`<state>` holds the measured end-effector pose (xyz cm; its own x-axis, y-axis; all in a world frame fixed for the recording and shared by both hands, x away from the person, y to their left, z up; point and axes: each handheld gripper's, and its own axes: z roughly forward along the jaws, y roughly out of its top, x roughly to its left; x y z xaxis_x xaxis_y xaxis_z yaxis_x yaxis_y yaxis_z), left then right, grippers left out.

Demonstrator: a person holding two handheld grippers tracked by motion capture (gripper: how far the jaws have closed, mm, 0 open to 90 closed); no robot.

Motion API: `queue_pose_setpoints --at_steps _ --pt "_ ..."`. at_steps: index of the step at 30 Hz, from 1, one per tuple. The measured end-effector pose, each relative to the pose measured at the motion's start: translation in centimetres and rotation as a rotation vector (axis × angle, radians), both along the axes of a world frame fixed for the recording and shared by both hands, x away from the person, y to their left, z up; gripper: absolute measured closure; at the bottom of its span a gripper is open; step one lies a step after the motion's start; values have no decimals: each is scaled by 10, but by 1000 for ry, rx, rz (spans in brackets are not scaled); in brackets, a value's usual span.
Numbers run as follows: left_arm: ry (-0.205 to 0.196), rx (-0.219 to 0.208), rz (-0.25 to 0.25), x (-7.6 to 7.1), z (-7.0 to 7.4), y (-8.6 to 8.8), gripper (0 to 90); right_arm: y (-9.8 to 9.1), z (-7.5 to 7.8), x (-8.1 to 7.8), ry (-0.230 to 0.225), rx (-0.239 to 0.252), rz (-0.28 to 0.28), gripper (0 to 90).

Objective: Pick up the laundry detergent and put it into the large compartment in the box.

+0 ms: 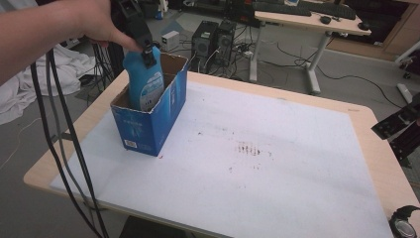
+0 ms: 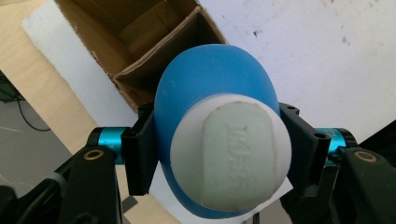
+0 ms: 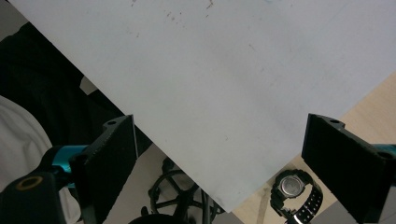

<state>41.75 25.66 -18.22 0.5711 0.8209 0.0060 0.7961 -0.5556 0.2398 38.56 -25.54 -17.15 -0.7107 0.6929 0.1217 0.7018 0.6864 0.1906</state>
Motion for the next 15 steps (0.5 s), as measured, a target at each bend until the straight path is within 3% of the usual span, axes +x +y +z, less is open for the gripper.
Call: queue_pose_setpoints --at_steps 15 --pt "50 40 -58 -1 -48 0 373 -2 -5 -1 8 2 -11 97"
